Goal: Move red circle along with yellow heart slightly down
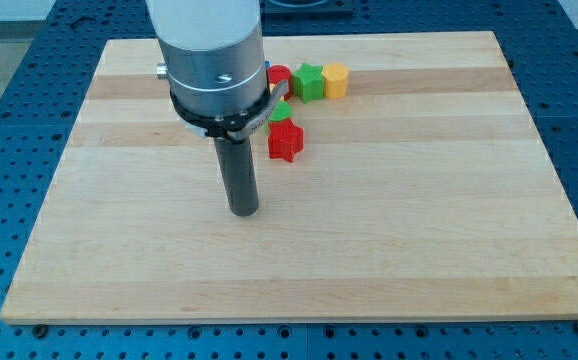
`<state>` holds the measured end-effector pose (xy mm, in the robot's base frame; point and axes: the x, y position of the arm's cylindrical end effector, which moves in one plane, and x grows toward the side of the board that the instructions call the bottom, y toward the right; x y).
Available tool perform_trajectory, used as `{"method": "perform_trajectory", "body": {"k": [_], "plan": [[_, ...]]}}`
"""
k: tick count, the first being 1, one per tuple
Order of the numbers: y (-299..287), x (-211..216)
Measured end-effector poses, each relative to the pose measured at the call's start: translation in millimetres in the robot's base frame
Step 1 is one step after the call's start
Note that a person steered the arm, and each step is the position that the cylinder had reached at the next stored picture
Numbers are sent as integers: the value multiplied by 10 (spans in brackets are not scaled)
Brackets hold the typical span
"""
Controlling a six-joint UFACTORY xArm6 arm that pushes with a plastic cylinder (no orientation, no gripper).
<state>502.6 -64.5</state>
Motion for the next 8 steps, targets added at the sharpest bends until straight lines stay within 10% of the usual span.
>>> {"method": "perform_trajectory", "body": {"k": [8], "plan": [[2959,-1180]]}}
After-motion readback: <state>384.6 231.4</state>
